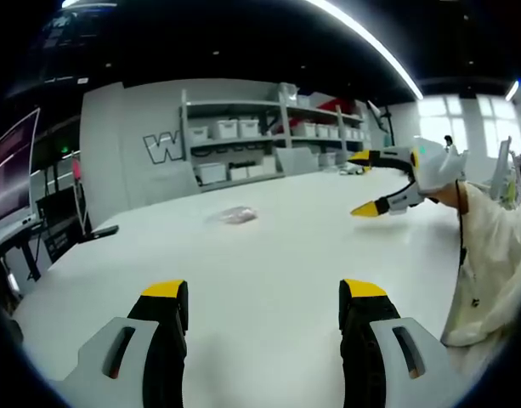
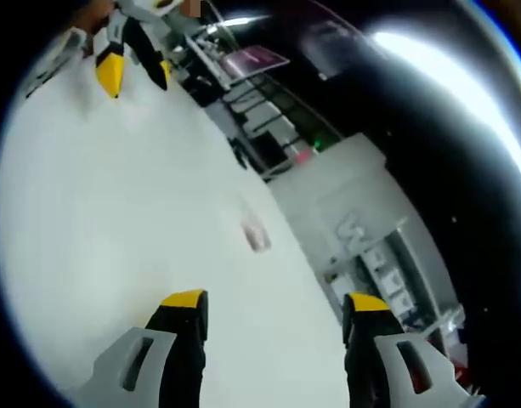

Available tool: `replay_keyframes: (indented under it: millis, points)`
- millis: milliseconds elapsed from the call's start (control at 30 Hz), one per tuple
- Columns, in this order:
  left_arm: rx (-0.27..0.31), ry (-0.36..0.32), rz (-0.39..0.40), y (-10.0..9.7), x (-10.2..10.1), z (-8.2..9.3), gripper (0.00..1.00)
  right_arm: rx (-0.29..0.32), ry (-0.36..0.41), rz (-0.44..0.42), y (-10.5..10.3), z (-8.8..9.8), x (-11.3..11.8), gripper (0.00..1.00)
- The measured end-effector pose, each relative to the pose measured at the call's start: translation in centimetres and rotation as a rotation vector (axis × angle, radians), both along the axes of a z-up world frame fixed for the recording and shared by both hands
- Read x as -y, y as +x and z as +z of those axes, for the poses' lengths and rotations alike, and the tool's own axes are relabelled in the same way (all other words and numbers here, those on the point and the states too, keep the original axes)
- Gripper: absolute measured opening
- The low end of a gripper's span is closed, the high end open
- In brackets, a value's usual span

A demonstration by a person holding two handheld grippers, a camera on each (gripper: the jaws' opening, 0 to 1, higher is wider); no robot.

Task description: Open the resealable bag by pulling the two sides of the seal apart until the entire bag opening is separated and visibly accessible.

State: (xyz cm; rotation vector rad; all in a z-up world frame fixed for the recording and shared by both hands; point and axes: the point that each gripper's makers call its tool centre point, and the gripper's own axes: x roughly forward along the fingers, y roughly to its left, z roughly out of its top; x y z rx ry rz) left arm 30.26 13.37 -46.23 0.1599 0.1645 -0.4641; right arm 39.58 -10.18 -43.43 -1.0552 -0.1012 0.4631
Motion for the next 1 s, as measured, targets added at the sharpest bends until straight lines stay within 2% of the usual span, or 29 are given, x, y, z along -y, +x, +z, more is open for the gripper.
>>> replay_keyframes:
  millis: [1000]
  points:
    - [-0.003,-0.007,0.005,-0.2,-0.4,-0.2,0.72,0.006,-0.071,0.042,1.5,-0.1,-2.2,0.63]
